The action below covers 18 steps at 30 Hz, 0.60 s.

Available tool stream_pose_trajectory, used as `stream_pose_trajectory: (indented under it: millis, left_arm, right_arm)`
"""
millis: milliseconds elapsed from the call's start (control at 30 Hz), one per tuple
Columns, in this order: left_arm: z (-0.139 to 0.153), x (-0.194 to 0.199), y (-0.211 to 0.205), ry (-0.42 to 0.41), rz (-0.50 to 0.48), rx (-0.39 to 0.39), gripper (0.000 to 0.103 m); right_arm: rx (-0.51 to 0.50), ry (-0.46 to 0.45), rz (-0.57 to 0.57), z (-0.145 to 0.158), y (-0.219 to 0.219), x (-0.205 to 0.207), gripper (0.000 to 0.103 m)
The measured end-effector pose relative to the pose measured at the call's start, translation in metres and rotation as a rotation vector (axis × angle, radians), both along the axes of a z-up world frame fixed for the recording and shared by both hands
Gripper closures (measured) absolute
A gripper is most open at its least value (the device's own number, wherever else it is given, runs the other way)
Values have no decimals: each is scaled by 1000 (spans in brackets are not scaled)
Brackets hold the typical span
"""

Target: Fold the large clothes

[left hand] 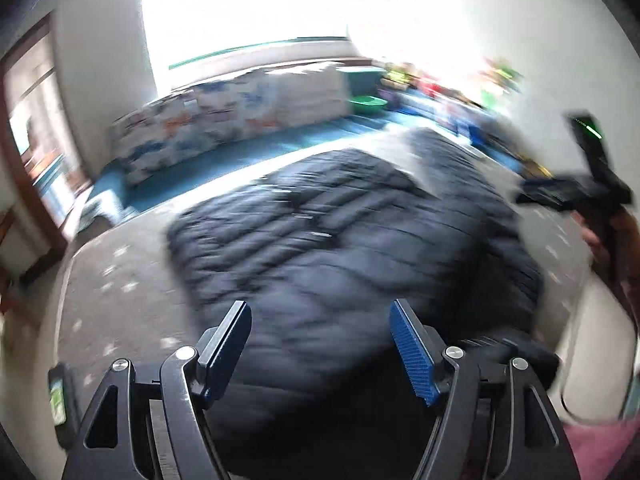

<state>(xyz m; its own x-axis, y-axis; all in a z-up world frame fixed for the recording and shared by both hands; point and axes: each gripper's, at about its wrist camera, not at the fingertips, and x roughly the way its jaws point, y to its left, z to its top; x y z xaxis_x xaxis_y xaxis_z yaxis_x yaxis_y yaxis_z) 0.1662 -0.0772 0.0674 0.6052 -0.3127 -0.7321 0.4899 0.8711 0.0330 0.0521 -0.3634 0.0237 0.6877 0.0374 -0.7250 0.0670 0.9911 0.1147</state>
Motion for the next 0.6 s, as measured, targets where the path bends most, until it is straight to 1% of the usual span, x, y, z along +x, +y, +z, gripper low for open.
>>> stream_pose_trajectory:
  millis: [33, 67, 100, 133, 167, 233, 267, 300, 333, 400, 433, 467, 500, 533, 600]
  left_arm:
    - [-1, 14, 14, 15, 36, -20, 41]
    - [-7, 31, 28, 56, 77, -56, 50]
    - [-13, 40, 39, 92, 89, -86, 51]
    - [-19, 47, 45, 116, 93, -100, 57]
    - [-31, 53, 49, 142, 95, -88, 60]
    - [-51, 53, 50, 183, 65, -55, 61]
    - [-67, 49, 50, 217, 48, -30, 61]
    - [-77, 43, 50, 225, 39, -19, 61]
    - [-93, 37, 48, 227, 33, -2, 61]
    - [-111, 29, 51, 223, 18, 15, 61]
    - [-115, 25, 55, 211, 16, -3, 61]
    - [-120, 23, 50, 208, 16, -12, 61]
    - [-125, 23, 50, 207, 23, -15, 61]
    - [-130, 22, 49, 202, 22, -8, 61]
    - [-132, 20, 48, 194, 0, 13, 60]
  right_arm:
    - [3, -9, 25, 4, 8, 8, 14]
    - [7, -12, 43, 4, 14, 15, 14]
    - [14, -9, 77, 5, 23, 26, 14]
    - [15, -7, 95, 5, 29, 33, 14]
    - [15, -5, 114, 4, 38, 43, 14]
    - [26, 15, 169, -2, 52, 61, 14]
    - [26, 27, 184, -8, 58, 69, 14]
    - [28, 55, 197, -17, 63, 77, 14]
    - [26, 100, 214, -28, 67, 83, 14]
    - [11, 191, 230, -56, 72, 89, 14]
    - [0, 235, 239, -74, 73, 89, 14]
    - [-9, 268, 242, -87, 73, 90, 14]
    - [-19, 282, 246, -100, 74, 89, 14]
    - [-37, 250, 251, -105, 75, 86, 13]
    - [-68, 246, 258, -103, 79, 84, 13]
